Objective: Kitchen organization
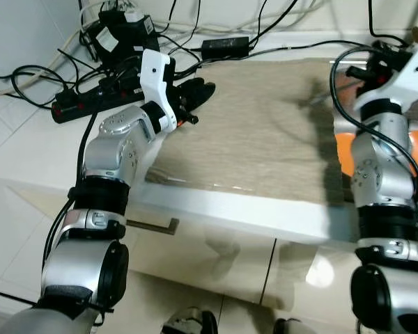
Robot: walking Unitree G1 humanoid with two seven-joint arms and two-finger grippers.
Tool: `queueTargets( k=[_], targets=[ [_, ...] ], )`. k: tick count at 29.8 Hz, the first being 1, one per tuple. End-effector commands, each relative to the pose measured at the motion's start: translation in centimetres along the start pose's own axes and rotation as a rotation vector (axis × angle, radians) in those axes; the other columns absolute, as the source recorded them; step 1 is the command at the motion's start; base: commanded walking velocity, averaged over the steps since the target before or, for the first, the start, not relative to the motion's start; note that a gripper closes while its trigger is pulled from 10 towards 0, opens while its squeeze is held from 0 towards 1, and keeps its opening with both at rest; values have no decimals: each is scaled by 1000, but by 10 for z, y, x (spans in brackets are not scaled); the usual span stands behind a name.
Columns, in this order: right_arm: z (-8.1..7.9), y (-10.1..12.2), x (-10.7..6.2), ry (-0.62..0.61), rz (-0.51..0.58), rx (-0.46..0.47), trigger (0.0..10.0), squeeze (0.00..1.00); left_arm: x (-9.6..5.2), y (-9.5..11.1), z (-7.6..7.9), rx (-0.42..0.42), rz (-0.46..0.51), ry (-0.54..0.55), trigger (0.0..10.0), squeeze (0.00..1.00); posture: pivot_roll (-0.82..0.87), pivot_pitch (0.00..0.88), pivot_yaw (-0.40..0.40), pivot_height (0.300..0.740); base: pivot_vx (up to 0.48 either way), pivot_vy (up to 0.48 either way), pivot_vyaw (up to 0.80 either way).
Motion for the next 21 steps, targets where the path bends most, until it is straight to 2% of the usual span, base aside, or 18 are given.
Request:
queueTargets(
  k=[1, 8, 10, 13, 15, 18, 21],
  targets=[
    [3, 6, 4, -16, 31, -19, 0, 0, -4, 1, -2, -7, -2, 14, 10000, 0, -14, 11, 144, 732, 0, 0, 0],
    [24, 8, 5, -74, 66, -142, 0, 0, -6, 6, 1, -7, 2, 13, 10000, 0, -13, 13, 147, 732, 0, 0, 0],
    [34, 9, 6, -99, 69, -187, 0, 0, -7, 9, 0, -7, 6, 15, 10000, 0, -11, 12, 148, 732, 0, 0, 0],
    [38, 7, 5, -106, 60, -203, 0, 0, -7, 9, 0, -6, 7, 16, 10000, 0, -11, 12, 148, 732, 0, 0, 0],
    [42, 1, 4, -118, 39, -224, 0, 0, -8, 9, 0, -7, 6, 18, 10000, 0, -9, 12, 147, 732, 0, 0, 0],
    [59, -31, -10, -195, -87, -293, 0, 0, -9, 10, 0, -8, 2, 22, 10000, 0, -3, 14, 145, 732, 0, 0, 0],
    [62, -41, -16, -210, -126, -307, 0, 0, -10, 11, -1, -9, 3, 25, 10000, 0, -1, 16, 147, 732, 0, 0, 0]
  ],
)
Point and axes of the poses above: a point about 5 cm out from each wrist's last joint towards the gripper, its own x axis pointing out of the wrist towards the gripper, its own y axis along the axis of the wrist's last joint, z = x × y, the point moved 2 cm from there along x, pointing out of the wrist towards the gripper, and after that the axes turned 2 degrees about -x, right-handed, at the moved point
